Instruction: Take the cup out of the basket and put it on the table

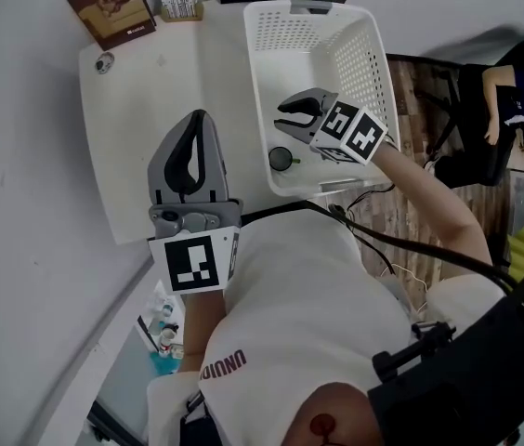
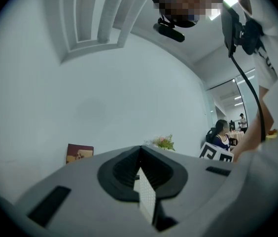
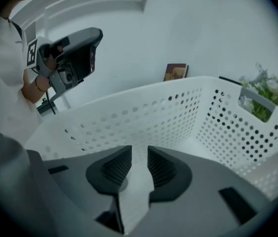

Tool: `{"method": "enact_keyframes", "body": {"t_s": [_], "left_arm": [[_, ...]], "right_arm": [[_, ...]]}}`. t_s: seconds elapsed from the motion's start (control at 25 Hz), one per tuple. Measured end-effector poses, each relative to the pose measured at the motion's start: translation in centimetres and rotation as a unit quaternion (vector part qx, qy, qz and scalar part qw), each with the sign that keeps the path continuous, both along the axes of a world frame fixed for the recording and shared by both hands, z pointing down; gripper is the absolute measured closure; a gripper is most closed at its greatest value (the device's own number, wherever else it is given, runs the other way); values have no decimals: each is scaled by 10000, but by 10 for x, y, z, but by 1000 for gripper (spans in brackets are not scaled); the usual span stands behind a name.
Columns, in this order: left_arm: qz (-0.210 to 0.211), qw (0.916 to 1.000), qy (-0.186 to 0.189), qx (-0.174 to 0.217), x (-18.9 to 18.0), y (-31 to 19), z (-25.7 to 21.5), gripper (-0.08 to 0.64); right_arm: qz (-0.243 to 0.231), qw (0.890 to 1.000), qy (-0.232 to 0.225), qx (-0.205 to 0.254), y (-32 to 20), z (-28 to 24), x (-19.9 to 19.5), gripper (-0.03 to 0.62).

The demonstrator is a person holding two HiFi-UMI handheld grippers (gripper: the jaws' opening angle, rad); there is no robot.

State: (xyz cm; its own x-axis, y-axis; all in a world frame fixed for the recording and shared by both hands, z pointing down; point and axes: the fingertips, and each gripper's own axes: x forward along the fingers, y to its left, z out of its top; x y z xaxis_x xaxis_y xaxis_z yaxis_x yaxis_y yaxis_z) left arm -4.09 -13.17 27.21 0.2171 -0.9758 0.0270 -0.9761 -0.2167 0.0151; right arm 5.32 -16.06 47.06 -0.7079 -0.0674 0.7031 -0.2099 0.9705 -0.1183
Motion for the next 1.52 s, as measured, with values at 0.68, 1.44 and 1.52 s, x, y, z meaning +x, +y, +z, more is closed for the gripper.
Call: {"method": "enact_keyframes", "body": {"t_s": [0.68, 1.44, 1.52], "left_arm": [[-129, 9999, -4, -72, -14, -6, 4, 549], [-99, 9998, -164, 93, -19, -9, 3, 549], [-99, 9998, -142, 67, -19, -9, 4, 549]], "right_arm": [[-1095, 9876, 1036, -448, 49, 68, 2, 476], [-1515, 9754, 1493, -574, 65, 94, 9, 483], [-1515, 9749, 1528, -575, 65, 96, 10, 497]]}}
